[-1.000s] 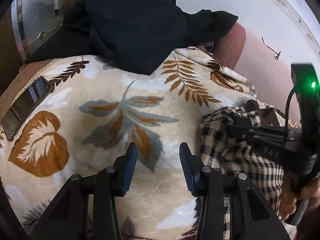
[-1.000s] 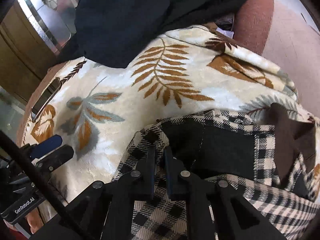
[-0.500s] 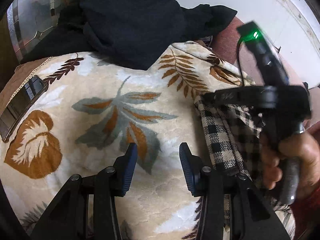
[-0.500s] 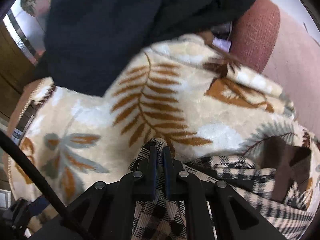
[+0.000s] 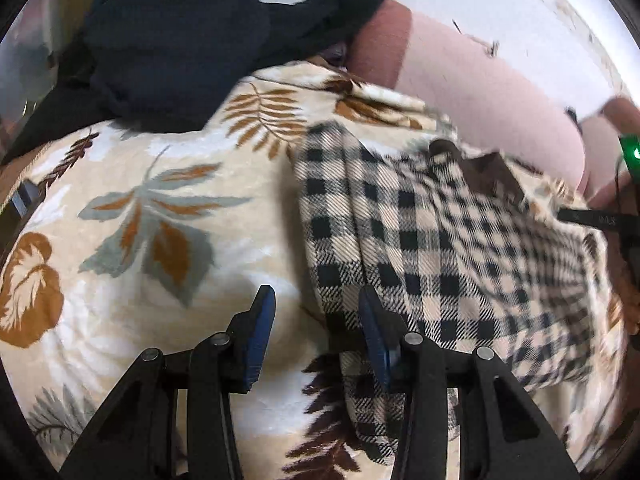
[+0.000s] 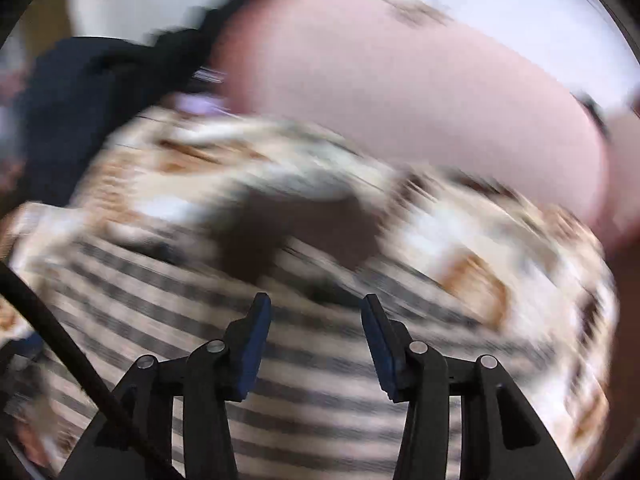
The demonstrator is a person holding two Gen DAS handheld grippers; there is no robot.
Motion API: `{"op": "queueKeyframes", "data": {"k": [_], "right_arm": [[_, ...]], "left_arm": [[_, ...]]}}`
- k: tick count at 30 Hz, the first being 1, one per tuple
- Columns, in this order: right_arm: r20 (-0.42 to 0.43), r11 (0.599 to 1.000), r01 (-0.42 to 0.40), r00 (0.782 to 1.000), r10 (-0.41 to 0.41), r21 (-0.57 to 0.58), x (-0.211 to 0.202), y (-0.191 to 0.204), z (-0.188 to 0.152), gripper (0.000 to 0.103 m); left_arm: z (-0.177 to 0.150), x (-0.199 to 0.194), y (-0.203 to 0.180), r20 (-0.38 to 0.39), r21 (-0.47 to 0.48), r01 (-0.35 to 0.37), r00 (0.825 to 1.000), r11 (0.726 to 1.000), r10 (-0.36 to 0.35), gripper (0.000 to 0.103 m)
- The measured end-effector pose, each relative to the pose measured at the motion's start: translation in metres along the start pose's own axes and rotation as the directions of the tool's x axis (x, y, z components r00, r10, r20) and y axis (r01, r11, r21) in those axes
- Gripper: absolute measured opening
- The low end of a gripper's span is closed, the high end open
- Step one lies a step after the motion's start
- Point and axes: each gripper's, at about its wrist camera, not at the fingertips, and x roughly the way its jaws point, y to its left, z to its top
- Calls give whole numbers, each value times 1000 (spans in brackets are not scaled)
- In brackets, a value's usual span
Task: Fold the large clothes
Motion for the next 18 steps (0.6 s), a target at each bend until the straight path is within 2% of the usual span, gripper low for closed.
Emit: {"op": "queueKeyframes", "data": {"k": [3,5,6,7,8,9,11,13,15,18], "right_arm": [[-52,993,14,999,-8,115,24,-53,-28,46],[-69,987,30,997,-19,157,41,-73,-39,46],[-71,984,43,997,-31,172,50,-79,-42,46],[-65,981,54,997,-43,186,57,-83,-44,48],[-63,978,63,997,-51,198,60,-85,-46,58],[-60,974,82,996,-71,210,62,-87,-45,62],[-54,973,88,995,-79,215,57,-84,-43,62],[-8,972,88,996,-89,219,34,-83,-48,62],[57,971,58,996,-73,233,4,-82,-58,62],[113,966,-22,994,-7,257,-33,-83,-84,63]], "left_arm": [[-4,22,-9,-47,56,-81,995,995,83,42],[-7,37,-12,-86,109,-159,982,981,168,41],[-8,40,-14,-77,134,-184,978,974,196,41],[-8,40,-15,-61,156,-220,971,963,232,41],[-9,41,-17,-54,173,-255,962,951,267,40],[-8,41,-18,-55,176,-256,961,951,269,40],[-7,37,-15,-61,153,-236,967,960,247,40],[-3,30,-7,-71,106,-194,977,975,202,40],[0,19,5,-70,35,-140,987,989,143,40],[0,4,10,-50,-14,-108,993,994,107,40]]}}
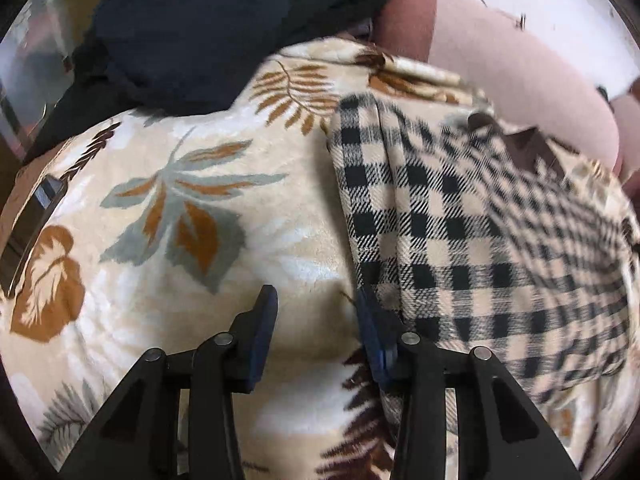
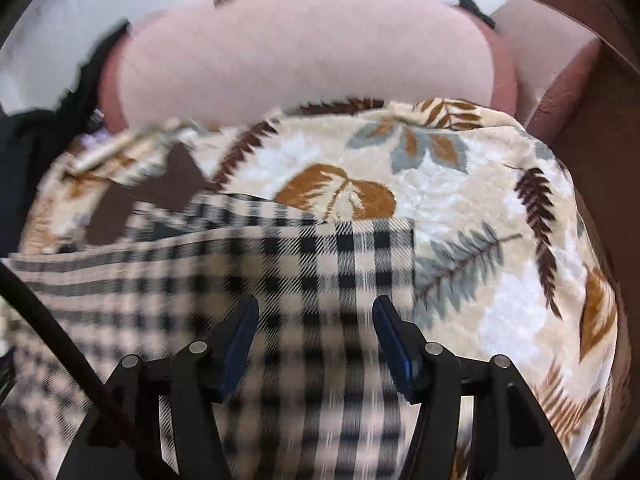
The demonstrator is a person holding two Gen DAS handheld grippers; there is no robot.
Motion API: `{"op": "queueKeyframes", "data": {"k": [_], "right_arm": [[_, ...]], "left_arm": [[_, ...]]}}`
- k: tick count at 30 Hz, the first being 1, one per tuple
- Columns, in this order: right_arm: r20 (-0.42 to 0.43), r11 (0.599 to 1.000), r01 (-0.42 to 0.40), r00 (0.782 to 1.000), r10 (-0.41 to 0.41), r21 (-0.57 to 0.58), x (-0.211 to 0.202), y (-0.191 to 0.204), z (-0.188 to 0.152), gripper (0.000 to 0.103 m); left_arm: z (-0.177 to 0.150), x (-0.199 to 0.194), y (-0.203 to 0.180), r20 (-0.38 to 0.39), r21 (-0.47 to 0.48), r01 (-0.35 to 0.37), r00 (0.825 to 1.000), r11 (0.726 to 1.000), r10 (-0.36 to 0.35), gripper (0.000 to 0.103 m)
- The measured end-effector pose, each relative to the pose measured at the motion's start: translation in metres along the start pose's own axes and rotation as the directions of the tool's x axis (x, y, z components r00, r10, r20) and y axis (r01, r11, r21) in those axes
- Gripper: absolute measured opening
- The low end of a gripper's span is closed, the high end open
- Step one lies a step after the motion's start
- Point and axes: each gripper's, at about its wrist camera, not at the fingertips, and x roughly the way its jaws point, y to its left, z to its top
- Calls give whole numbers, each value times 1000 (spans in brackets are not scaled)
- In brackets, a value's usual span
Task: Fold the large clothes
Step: 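Release the shirt and withdraw both grippers open above it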
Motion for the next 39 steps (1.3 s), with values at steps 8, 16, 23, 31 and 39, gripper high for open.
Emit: {"op": "queueKeyframes", "data": {"k": [8,16,23,31,39], "right_arm": [[-47,982,-186,981,187,18,-30,14,-80,64],[-116,988,-154,981,153,4,7,35,-118,64],[-50,976,-182,981,189,117,-32,-2,-139,64],[-68,958,-209,972,226,196,-35,-10,-189,65],[-42,951,-220,971,235,219,-34,-6,-194,65]], "left_arm": [[-26,-10,-26,-42,61,122,992,991,-119,47],[-38,-11,-20,-67,77,64,996,995,-59,44],[-41,-53,-23,28,46,44,999,998,-46,45],[-71,-89,-48,92,76,18,995,997,-25,51],[-84,-84,-63,76,115,23,997,993,-31,51]]}}
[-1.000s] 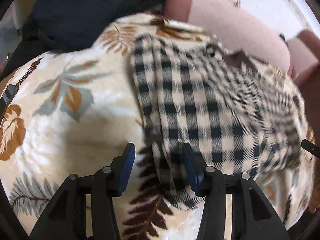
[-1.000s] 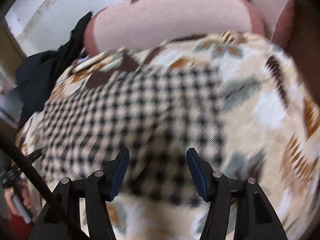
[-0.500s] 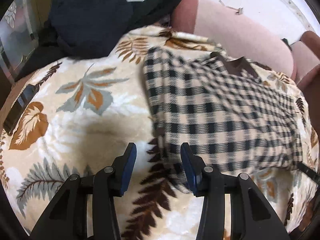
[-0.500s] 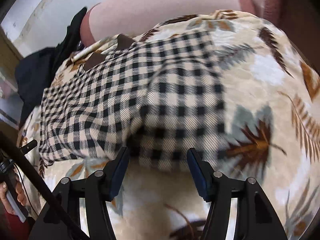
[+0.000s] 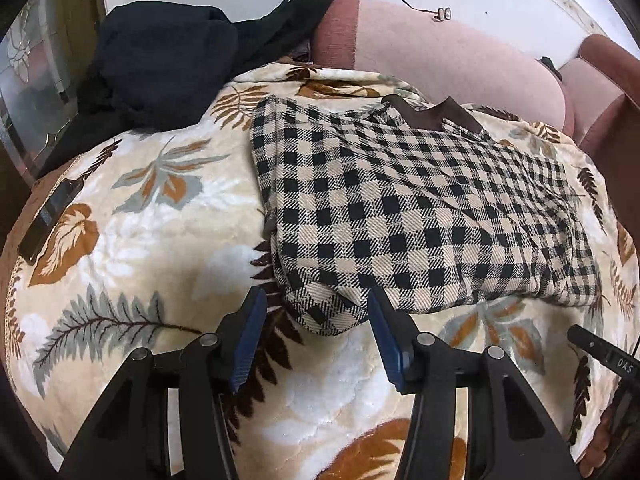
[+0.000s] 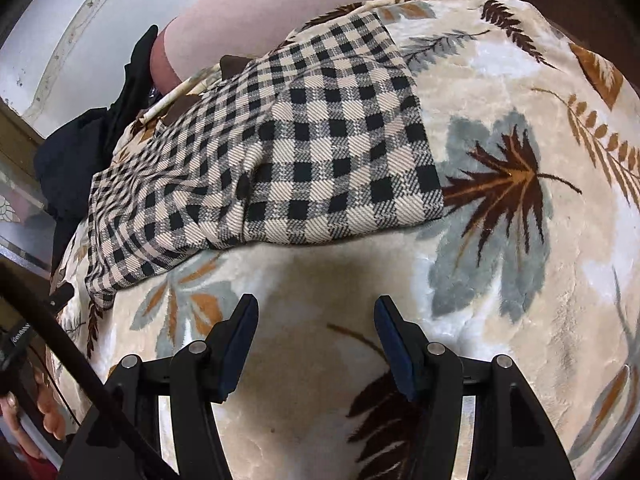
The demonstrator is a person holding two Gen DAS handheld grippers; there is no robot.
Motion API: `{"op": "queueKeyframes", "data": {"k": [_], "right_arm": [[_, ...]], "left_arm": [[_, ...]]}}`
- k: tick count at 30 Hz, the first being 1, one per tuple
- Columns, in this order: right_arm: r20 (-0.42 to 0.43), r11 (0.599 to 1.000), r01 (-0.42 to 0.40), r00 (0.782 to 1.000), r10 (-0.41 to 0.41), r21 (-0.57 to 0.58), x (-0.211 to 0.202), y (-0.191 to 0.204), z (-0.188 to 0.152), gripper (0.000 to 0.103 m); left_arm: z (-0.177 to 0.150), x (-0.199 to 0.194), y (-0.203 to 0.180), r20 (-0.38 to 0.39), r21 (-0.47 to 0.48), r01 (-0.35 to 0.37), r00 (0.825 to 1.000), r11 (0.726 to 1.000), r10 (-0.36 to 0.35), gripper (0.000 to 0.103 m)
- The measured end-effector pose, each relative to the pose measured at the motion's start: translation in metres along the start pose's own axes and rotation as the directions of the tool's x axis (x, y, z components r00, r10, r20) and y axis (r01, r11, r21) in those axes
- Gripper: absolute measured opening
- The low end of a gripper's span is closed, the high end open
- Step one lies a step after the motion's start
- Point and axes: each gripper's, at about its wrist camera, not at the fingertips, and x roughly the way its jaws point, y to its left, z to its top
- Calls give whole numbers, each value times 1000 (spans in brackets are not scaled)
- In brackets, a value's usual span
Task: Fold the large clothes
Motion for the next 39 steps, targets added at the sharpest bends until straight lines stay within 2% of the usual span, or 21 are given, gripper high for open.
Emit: {"op": "queueKeyframes", "data": {"k": [9,17,25,28,30,34,37,39], "right_arm": [[21,999,3,1000,-4,43,2,-8,9,65],[53,991,-49,998,43,124,4,-32,16,65],[127,951,-148,985,117,273,14,-66,43,67],[156,935,-177,979,134,308,22,-72,55,67],[168,931,-183,977,135,316,27,-72,64,67],[186,925,-219,968,167,310,45,-61,87,73],[192,934,-228,965,179,276,59,-45,108,77],[179,936,-228,966,185,268,68,-34,118,77]], "left_arm": [[4,6,2,-12,-9,26,1000,1000,-27,51],[9,16,-3,-29,-3,39,999,999,-39,51],[55,37,-29,23,-21,125,992,992,-125,52],[59,66,-40,-13,-13,116,993,993,-116,52],[54,87,-45,-52,12,79,996,997,-78,53],[50,90,-57,-32,87,34,999,996,-32,58],[52,85,-52,-55,57,71,996,996,-68,58],[57,76,-41,-82,-2,140,987,990,-140,58]]}}
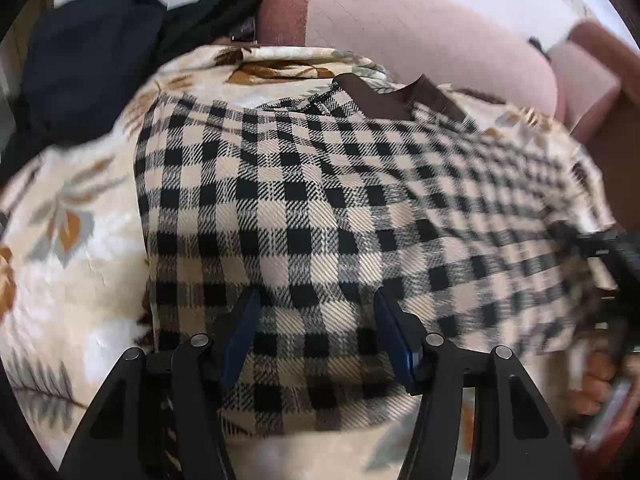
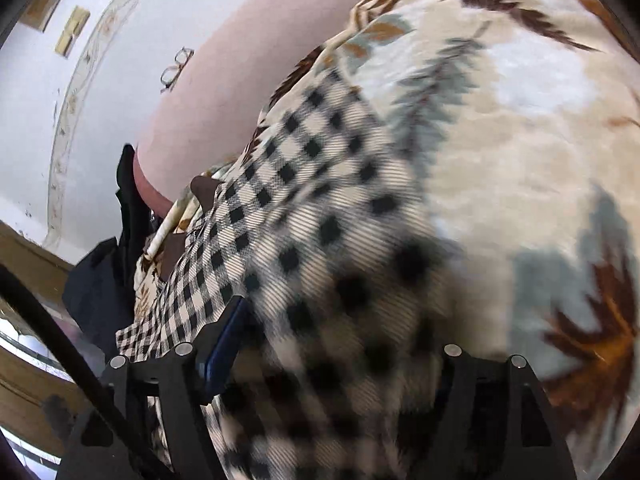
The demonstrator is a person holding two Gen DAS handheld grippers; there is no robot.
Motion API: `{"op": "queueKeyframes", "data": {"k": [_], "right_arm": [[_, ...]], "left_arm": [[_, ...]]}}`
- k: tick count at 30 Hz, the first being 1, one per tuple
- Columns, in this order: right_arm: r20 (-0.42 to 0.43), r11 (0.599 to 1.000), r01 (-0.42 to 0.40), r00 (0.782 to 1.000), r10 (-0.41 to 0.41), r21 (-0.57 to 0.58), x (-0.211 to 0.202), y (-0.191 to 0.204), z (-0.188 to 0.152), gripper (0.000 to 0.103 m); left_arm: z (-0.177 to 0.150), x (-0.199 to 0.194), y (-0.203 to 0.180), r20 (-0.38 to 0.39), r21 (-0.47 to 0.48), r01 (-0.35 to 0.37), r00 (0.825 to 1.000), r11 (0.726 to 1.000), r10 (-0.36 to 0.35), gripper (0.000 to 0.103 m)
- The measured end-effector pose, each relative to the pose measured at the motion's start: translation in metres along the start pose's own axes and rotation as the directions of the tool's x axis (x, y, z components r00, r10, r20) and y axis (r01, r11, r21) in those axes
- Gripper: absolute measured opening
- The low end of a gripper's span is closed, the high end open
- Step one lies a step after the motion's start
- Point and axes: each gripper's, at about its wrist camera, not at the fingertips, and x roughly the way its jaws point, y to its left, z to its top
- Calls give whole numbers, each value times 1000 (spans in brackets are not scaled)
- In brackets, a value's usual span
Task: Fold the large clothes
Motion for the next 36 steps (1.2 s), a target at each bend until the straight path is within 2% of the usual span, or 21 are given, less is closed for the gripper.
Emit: {"op": "queueKeyframes", "data": {"k": [2,4,5,6,8,9,10,13,15,18,21,24,26,27,28,29,30,31,32,34,36], "right_arm": [[-25,1000,24,999,-24,-19,11,9,2,77],[-52,995,80,995,-82,-53,18,17,7,67],[-74,993,100,992,-104,-61,20,20,10,45],[-91,993,97,991,-102,-59,20,22,13,36],[-86,988,125,987,-133,-92,13,34,18,29],[-68,975,166,982,-178,-147,9,49,19,27],[-36,951,217,973,-230,-221,5,71,18,26],[52,862,303,949,-310,-407,0,138,6,25],[88,789,310,946,-312,-531,4,195,-14,24],[80,695,277,950,-301,-663,29,259,-52,23],[9,637,204,955,-295,-743,62,292,-95,23],[-73,592,132,948,-310,-795,100,304,-139,24],[-74,556,132,940,-333,-820,118,303,-157,29],[-55,545,141,943,-327,-826,118,303,-160,31],[-66,561,116,954,-294,-820,111,303,-158,34],[-103,588,69,961,-255,-806,105,303,-154,44],[-173,632,-14,966,-191,-775,96,301,-147,53],[-232,666,-89,964,-128,-740,85,299,-139,56],[-269,689,-142,960,-79,-711,74,297,-131,58],[-302,709,-212,953,-1,-673,52,300,-123,58],[-268,737,-219,962,53,-639,25,288,-103,58]], "left_arm": [[3,-15,11,5,-54,58,998,997,-58,58],[5,-32,26,30,-90,77,997,993,-75,58],[5,-40,35,47,-102,74,997,992,-69,58],[6,-50,48,67,-119,54,997,991,-47,58],[4,-65,75,98,-161,-9,995,987,25,58],[4,-69,86,106,-184,-30,993,983,50,58],[4,-74,100,117,-215,-48,990,976,74,58],[6,-93,144,155,-323,-71,980,944,127,58],[6,-104,169,179,-382,-69,973,922,147,58],[5,-118,193,207,-433,-77,961,898,182,58],[4,-127,208,221,-454,-82,954,887,201,58],[3,-127,216,226,-471,-49,958,880,175,58],[3,-126,218,223,-475,-34,962,879,158,58],[3,-125,218,222,-474,-30,963,880,153,58],[4,-123,217,218,-472,-31,964,881,151,58],[5,-121,215,217,-468,-30,965,883,147,58],[5,-120,213,218,-465,-25,966,885,142,58],[6,-117,210,218,-461,-17,967,887,132,58],[6,-114,206,218,-455,-4,969,891,116,58],[7,-109,196,221,-433,27,972,901,77,58],[9,-103,180,219,-397,65,975,916,26,58]]}}
